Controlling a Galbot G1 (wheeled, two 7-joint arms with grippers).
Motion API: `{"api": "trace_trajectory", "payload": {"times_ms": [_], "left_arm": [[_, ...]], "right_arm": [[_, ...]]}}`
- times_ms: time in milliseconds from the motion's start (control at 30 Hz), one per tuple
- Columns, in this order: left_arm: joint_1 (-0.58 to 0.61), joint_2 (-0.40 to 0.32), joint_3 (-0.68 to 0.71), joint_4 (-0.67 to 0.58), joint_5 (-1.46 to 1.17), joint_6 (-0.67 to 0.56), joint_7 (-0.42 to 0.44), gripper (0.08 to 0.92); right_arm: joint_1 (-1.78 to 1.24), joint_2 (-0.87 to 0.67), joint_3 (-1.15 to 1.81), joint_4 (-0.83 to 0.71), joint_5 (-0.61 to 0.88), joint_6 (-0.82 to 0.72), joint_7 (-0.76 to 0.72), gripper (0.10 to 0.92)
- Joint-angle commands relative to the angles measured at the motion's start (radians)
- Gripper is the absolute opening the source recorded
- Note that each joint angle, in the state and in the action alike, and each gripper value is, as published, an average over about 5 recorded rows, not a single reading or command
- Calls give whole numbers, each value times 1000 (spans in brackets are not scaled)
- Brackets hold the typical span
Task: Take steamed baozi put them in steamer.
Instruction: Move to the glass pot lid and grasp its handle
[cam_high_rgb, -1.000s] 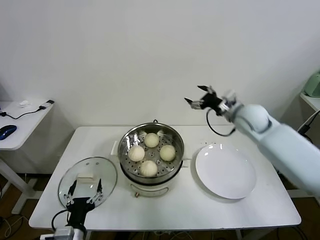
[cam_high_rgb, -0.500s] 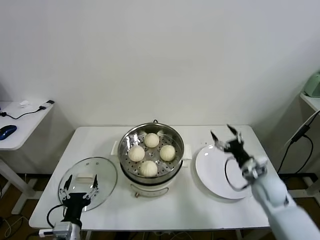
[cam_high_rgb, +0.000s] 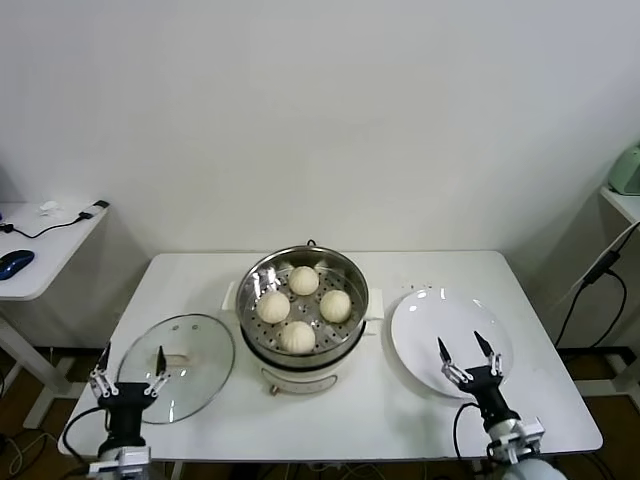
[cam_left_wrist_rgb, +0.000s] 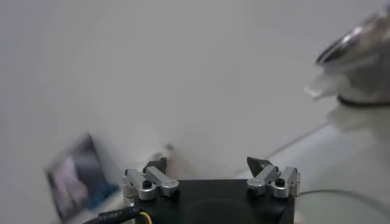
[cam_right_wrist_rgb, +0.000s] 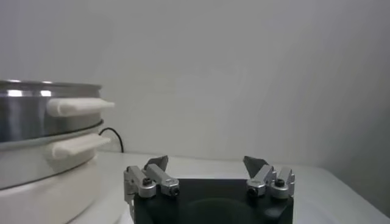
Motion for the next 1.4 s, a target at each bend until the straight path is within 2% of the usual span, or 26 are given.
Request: {"api": "trace_trajectory", "payload": {"times_ms": [33,100,233,333,467,667,1200,1300,1400], "left_arm": [[-17,39,-15,108,423,-72,-177,823],[-17,68,-21,160,547,-105,-169,823],[-15,108,-12,230,684,-78,-105,823],[-26,111,0,253,705,-21,-50,823],[-62,93,11,278,721,44,-17,823],[-133,76,25,341,727,100,-10,823],[-277,84,50,410,766,130,-11,823],[-296,94,53,440,763,125,-10,797],[-303,100,58,463,759,115,-10,724]], "right_arm": [[-66,53,12,-5,-48,11,66,823],[-64,53,6,6,-51,1,75,823],[-64,54,-5,23,-56,-11,90,823],[-66,55,-9,34,-58,-19,99,823],[-71,56,-8,49,-57,-22,108,823],[-80,56,-6,65,-57,-31,120,823],[-103,71,0,82,-63,-40,130,823],[-103,72,0,83,-63,-41,129,823],[-104,75,-1,90,-63,-43,129,823]]}}
